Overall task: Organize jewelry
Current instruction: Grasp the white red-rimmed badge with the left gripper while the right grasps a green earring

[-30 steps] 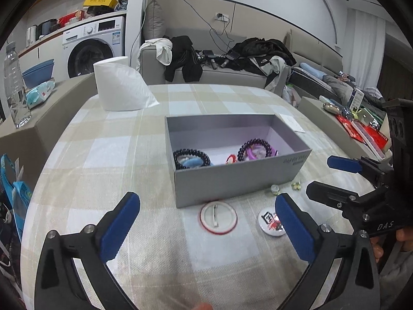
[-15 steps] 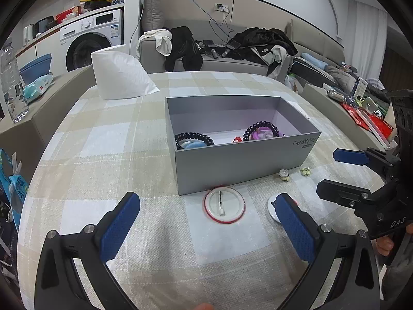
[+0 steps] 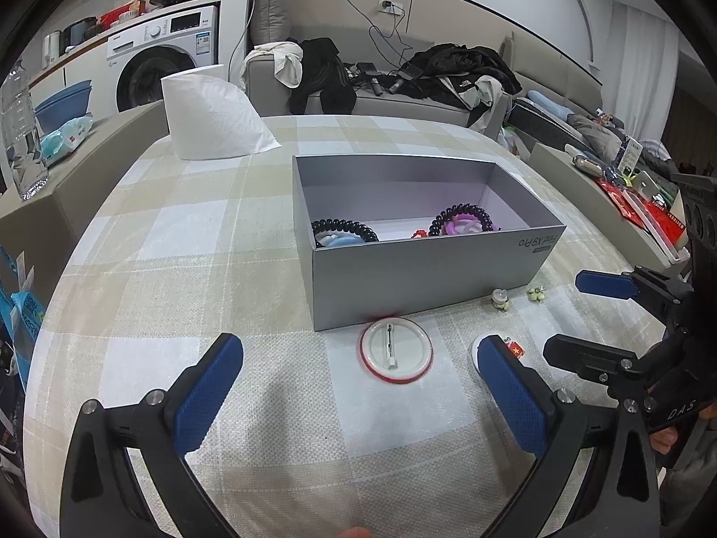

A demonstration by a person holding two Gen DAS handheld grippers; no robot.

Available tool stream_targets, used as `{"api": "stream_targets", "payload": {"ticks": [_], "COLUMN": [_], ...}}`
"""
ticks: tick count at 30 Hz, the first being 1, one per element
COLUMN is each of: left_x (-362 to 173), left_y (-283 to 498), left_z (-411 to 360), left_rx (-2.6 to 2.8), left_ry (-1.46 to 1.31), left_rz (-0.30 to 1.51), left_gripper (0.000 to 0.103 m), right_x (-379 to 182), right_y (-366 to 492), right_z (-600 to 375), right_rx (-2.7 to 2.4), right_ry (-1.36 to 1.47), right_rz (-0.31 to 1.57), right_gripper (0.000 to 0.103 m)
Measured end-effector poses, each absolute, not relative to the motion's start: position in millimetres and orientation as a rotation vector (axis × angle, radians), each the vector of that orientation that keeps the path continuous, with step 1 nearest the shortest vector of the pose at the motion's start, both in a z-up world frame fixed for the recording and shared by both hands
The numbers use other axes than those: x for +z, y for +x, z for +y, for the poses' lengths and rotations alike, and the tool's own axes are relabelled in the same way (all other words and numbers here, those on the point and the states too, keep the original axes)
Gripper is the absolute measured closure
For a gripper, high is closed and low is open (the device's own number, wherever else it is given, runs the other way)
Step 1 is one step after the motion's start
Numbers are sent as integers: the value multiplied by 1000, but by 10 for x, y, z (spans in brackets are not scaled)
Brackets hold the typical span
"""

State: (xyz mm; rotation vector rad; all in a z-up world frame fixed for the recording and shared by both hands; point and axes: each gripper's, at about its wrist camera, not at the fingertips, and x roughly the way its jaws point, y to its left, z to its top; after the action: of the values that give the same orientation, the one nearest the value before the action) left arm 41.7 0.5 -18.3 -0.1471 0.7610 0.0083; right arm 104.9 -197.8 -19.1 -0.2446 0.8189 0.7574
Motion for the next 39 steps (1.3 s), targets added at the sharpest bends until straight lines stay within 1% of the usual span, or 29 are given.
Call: {"api": "stream_targets", "payload": {"ticks": [9, 13, 15, 17, 18, 19, 20, 21, 23, 26, 28, 30, 36, 37, 39], "left_x": [-193, -197, -201, -206, -211, -213, -209, -209, -213, -210, -211, -212, -222, -220, -219], "left_y": [421, 410, 424, 426, 426, 428, 431, 428, 427, 432, 432, 434, 449, 447, 459], "left_z": [15, 30, 36, 44, 49, 53, 51, 53, 59, 60, 61, 64, 13, -6, -39], "left_rx": [22, 40, 44, 45, 48, 48, 47, 47, 48, 52, 58, 70, 64, 52, 43], "left_ry": [-146, -147, -147, -150, -151, -152, -154, -155, -157, -156, -154, -151, -122, -113, -92], "left_rz": [770, 773, 775, 778, 780, 782, 782, 782, 784, 785, 785, 786, 798, 797, 802], "left_gripper": [1, 1, 1, 1, 1, 1, 1, 1, 1, 1, 1, 1, 2, 2, 2], "right_x": [-269, -294, -292, -306, -317, -322, -315, -311, -311, -301, -293, -275, -186, -189, -222], "right_y": [1051, 1058, 1048, 1033, 1025, 1013, 1000, 987, 980, 965, 949, 945, 1092, 1127, 1210], "right_z": [-1947, -1935, -1924, -1903, -1893, -1882, -1875, -1872, -1872, -1865, -1846, -1843, -2020, -2042, -2066], "right_rx": [767, 771, 785, 800, 806, 815, 825, 835, 843, 850, 835, 828, 723, 703, 662], "right_ry": [-265, -271, -271, -279, -284, -290, -293, -292, -293, -294, -305, -312, -272, -264, -259], "right_rz": [856, 872, 878, 888, 895, 897, 894, 895, 894, 890, 876, 860, 822, 821, 836], "right_gripper": [0, 2, 10, 16, 22, 24, 29, 32, 36, 44, 47, 54, 56, 57, 68]}}
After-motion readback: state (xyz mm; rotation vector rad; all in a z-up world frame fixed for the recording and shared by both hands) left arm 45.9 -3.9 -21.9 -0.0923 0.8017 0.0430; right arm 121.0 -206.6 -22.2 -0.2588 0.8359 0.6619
